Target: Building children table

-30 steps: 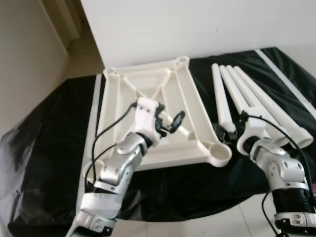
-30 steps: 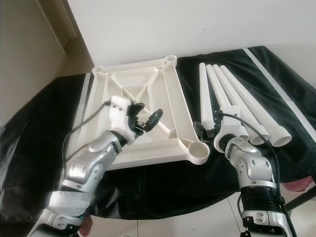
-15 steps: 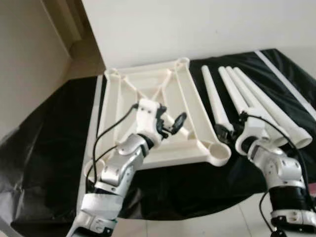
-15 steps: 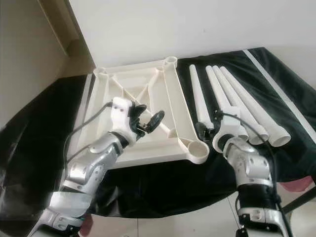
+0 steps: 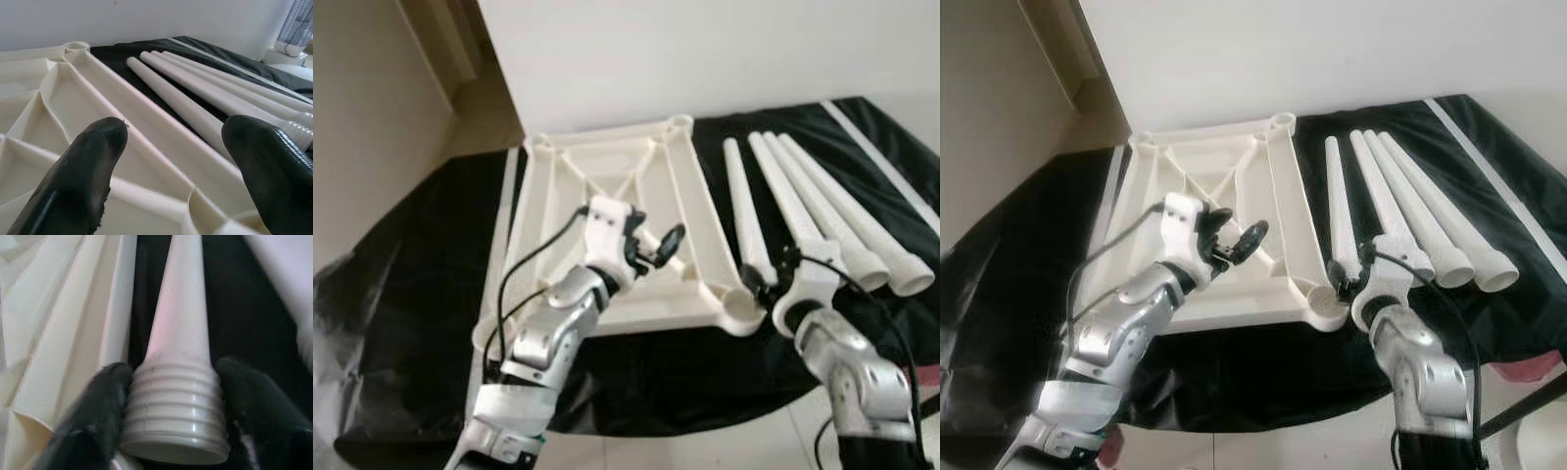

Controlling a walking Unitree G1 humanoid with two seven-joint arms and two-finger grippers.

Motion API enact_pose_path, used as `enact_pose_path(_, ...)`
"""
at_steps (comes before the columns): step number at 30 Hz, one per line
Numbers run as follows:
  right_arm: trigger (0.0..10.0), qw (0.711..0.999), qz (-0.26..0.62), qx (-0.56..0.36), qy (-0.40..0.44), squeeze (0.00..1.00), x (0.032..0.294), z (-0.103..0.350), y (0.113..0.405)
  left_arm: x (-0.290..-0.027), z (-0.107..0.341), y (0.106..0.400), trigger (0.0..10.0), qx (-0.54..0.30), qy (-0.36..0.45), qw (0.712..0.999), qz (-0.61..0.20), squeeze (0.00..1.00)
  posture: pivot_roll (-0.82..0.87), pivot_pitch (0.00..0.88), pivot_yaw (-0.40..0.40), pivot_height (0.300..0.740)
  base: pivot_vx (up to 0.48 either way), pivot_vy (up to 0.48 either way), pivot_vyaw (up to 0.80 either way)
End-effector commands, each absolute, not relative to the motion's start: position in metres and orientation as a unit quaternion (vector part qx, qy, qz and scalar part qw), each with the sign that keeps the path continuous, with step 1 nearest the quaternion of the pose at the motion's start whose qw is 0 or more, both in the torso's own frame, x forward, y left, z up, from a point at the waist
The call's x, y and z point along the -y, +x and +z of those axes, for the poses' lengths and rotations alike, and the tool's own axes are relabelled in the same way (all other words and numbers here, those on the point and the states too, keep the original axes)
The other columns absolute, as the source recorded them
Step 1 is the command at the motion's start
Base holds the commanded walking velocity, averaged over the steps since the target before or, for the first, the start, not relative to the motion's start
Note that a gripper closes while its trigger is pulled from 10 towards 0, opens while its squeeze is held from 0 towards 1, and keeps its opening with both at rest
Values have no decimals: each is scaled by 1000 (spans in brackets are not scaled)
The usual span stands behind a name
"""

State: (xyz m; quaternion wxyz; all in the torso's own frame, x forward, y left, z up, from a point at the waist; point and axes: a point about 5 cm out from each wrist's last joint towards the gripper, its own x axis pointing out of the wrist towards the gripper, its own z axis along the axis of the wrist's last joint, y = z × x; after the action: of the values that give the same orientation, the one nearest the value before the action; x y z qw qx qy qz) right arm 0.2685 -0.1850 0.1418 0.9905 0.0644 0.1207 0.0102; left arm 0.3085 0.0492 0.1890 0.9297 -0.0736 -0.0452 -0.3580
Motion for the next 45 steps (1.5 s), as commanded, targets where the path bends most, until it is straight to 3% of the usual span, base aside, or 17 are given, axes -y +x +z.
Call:
enact_pose_path(1,10000,988,5,-143,65,824,183,136,262,-46,191,303,10000,48,-72,907,-413,0,-137,27,104,740,0,0,0)
enact_pose_path(2,10000,988,4,-141,68,1000,182,138,259,-46,191,303,10000,49,-72,905,-416,0,-143,30,107,740,0,0,0)
enact_pose_path(6,10000,991,3,-121,63,1000,182,144,259,-45,192,301,10000,47,-74,899,-429,0,-143,31,109,740,0,0,0)
enact_pose_path(7,10000,993,4,-99,61,0,183,151,263,-43,192,296,10000,45,-69,888,-453,0,-141,34,109,740,0,0,0)
enact_pose_path(12,10000,998,15,-43,52,0,184,170,272,-40,190,282,10000,42,-37,859,-509,0,-135,36,106,740,0,0,0)
enact_pose_path(21,10000,998,21,-20,52,0,187,180,279,-40,186,277,10000,34,-3,850,-525,0,-123,37,97,740,0,0,0)
enact_pose_path(24,10000,998,17,-13,65,0,194,191,296,-37,186,272,10000,28,12,838,-545,0,-111,37,90,740,0,0,0)
enact_pose_path(36,10000,995,-24,-64,78,0,200,198,336,-38,187,274,10000,27,28,836,-547,0,-96,37,75,740,0,0,0)
enact_pose_path(45,10000,985,-31,-144,86,0,193,191,359,-43,186,268,10000,11,23,841,-541,0,-63,103,71,740,0,0,0)
